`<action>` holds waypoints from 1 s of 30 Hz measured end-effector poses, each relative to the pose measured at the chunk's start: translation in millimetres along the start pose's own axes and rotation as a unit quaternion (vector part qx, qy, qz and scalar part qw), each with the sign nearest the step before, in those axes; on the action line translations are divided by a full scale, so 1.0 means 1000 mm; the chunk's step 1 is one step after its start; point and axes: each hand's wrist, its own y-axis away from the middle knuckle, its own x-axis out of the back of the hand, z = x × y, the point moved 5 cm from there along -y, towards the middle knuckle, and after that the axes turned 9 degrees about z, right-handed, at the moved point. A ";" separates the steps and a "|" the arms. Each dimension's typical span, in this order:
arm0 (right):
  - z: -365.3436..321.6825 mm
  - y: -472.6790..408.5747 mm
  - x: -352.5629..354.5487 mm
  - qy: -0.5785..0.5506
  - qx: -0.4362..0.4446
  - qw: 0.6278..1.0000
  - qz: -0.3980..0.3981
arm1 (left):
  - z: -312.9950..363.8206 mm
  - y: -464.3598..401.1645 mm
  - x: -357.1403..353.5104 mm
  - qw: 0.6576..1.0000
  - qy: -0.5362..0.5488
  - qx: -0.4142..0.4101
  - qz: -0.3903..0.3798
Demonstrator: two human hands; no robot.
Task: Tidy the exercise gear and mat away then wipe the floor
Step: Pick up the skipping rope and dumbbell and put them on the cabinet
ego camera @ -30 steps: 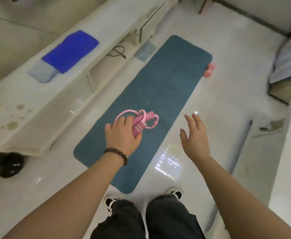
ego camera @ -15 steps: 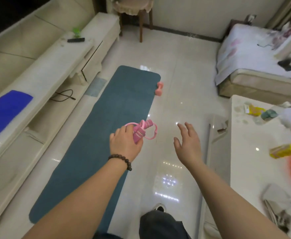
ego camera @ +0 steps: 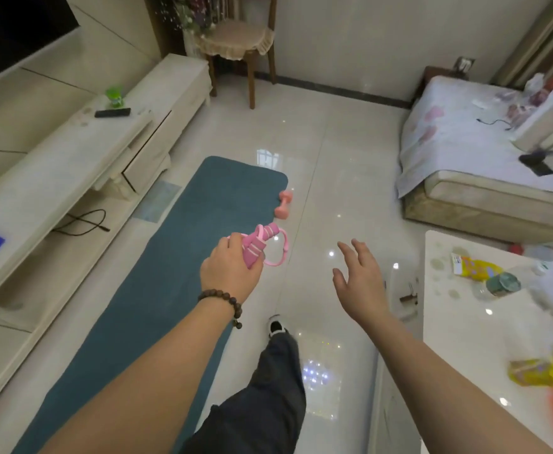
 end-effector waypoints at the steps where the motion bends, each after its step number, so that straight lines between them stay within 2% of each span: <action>1: 0.004 -0.021 -0.004 0.003 0.005 1.000 0.002 | 0.003 -0.016 -0.010 1.000 -0.005 0.002 -0.001; 8: 0.015 -0.223 -0.054 0.036 0.049 0.998 -0.030 | 0.018 -0.180 -0.095 0.998 0.018 0.054 -0.018; 14: -0.004 -0.364 -0.086 0.045 0.081 0.993 -0.068 | 0.025 -0.297 -0.124 0.993 0.026 0.111 -0.009; 23: -0.036 -0.496 -0.162 0.038 0.163 0.971 -0.174 | 0.005 -0.381 -0.162 0.974 0.016 0.226 0.021; 27: -0.045 -0.570 -0.208 0.047 0.229 0.947 -0.221 | -0.002 -0.410 -0.191 0.955 0.005 0.291 0.053; 30: -0.048 -0.638 -0.237 0.032 0.247 0.935 -0.251 | -0.002 -0.436 -0.219 0.932 -0.005 0.352 0.085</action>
